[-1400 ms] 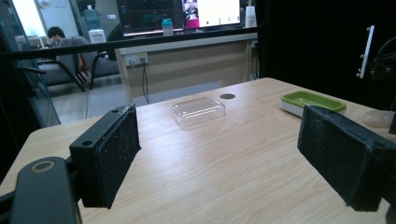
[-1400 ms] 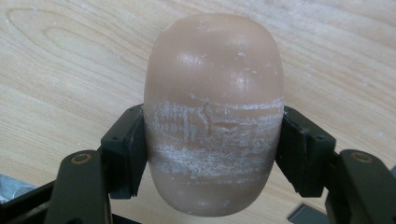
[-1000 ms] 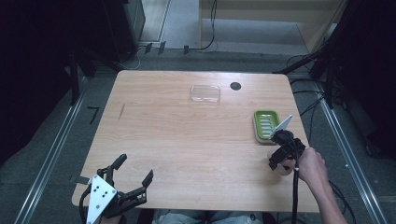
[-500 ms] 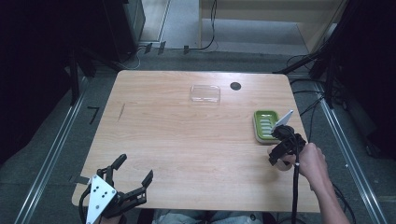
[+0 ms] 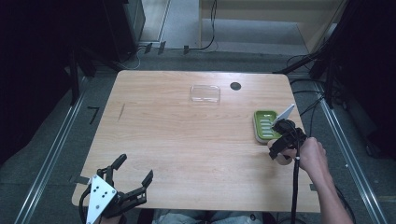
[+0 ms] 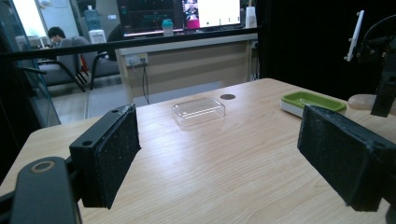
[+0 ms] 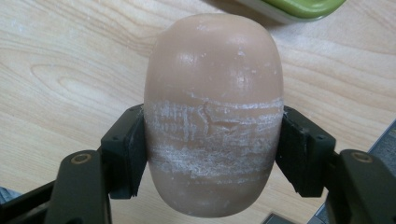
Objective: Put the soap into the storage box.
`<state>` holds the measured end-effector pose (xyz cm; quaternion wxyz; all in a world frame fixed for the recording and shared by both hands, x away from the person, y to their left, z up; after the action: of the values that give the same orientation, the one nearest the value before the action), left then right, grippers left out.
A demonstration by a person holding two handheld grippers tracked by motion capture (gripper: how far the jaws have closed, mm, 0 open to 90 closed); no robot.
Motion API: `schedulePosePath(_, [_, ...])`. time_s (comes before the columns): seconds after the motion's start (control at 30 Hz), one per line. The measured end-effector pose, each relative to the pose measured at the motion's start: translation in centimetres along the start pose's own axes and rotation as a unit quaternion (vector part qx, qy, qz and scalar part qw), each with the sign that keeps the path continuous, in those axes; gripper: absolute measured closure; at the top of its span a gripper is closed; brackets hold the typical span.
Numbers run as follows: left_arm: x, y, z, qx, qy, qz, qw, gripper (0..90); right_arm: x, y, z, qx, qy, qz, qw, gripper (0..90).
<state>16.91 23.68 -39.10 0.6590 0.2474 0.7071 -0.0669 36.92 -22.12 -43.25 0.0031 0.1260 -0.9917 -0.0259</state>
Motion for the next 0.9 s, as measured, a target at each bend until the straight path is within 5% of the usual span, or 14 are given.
schedulePosePath(0.9, [0.0, 0.0, 0.0, -0.001, 0.003, -0.001, 1.0000, 13.6, -2.9, -0.5, -1.4, 0.001, -0.007, 0.003, 1.0000, 33.7])
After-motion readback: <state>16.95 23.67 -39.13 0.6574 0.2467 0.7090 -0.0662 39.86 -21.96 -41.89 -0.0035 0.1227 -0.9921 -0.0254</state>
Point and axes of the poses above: each handheld gripper's, and its own axes: z roughly forward along the jaws, x roughly out of its underside, y roughly to its left, the point moved 2 cm from there along z, roughly forward along the jaws, and after that the axes turned 8 degrees about z, right-handed, at the moved point
